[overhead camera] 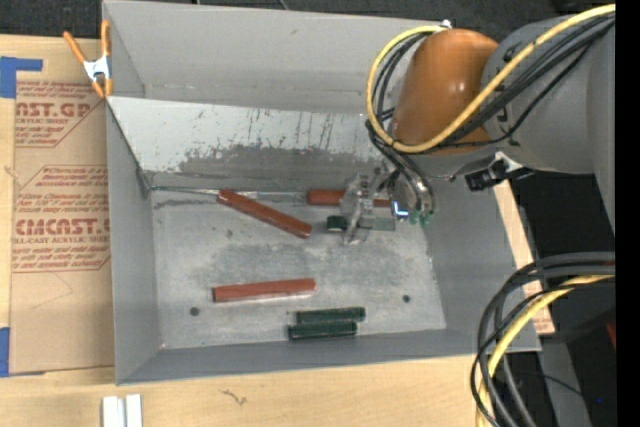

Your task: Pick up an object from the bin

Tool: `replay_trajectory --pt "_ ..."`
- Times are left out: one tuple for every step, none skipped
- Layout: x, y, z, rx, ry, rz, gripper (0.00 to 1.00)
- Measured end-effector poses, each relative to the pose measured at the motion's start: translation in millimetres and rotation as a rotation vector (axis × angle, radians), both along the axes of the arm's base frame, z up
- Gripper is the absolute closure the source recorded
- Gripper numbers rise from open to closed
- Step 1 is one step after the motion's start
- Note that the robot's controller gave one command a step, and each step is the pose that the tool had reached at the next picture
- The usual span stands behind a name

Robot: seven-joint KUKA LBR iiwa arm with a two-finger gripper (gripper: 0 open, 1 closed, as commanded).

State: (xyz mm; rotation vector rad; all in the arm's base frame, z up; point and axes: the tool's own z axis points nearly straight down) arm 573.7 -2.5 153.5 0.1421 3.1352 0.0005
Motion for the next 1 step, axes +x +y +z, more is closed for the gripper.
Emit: replay_trajectory --pt "1.1 0.1 18.2 0.000 -0.001 0.000 1.00"
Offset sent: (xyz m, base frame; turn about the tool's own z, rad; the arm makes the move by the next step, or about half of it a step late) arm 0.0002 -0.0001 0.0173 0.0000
